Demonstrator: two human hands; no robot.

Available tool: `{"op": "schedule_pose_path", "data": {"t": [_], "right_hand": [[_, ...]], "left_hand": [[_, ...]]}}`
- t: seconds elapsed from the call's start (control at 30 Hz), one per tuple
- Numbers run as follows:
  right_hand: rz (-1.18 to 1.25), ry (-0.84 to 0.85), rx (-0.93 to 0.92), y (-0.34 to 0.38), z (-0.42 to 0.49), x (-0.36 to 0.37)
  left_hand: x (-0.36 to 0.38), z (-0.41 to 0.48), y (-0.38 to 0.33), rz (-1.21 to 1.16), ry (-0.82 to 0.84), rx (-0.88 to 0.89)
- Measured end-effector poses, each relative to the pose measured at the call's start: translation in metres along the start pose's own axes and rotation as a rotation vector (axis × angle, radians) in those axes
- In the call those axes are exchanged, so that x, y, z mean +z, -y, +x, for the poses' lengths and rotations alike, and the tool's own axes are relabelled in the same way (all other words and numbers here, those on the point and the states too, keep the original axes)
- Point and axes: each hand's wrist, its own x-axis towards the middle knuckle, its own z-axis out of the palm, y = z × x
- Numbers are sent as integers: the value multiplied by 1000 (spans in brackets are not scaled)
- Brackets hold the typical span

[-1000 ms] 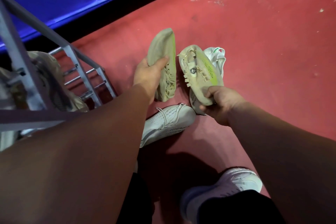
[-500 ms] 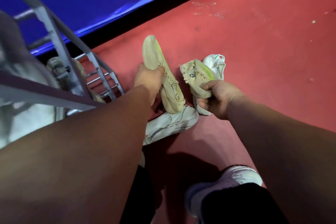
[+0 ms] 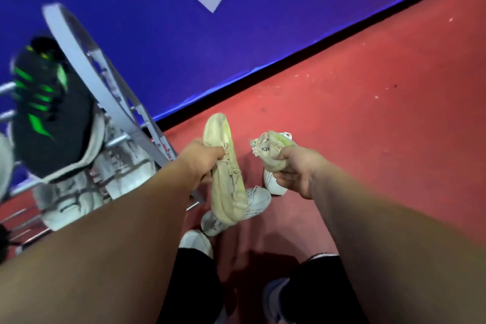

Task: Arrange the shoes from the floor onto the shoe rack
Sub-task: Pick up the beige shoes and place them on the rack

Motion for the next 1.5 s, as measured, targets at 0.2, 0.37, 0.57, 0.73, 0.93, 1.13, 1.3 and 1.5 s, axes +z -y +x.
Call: {"op": "schedule_pose_path", "data": {"t": [0.2,0.37,0.57,0.73,0.93,1.13,1.3,1.5], "right_hand": [[-47,32,-138,12,-97,-22],[-87,23,-250,20,-182,-46],[-121,-14,-378,19,-281,-76],[-187,-17,-442,16,-345,-96],[-326,40,-476,16,-382,-98],[-585,152,-455,20,-396,-54],[-802,256,-414,20,-391,-1],[-1086,357,-360,6,-370,85]], "left_hand": [[-25,-89,-40,-19,100,92],[-46,-173,-70,-108,96,177],[-61,-263,-94,-237,66,227],[-78,-317,-107,-332,111,285],[-116,-359,-108,-355,61,289],[-165,-393,-73,-238,90,185],[-208,-409,-25,-92,126,36],[-255,-414,49,-125,156,-129]]}}
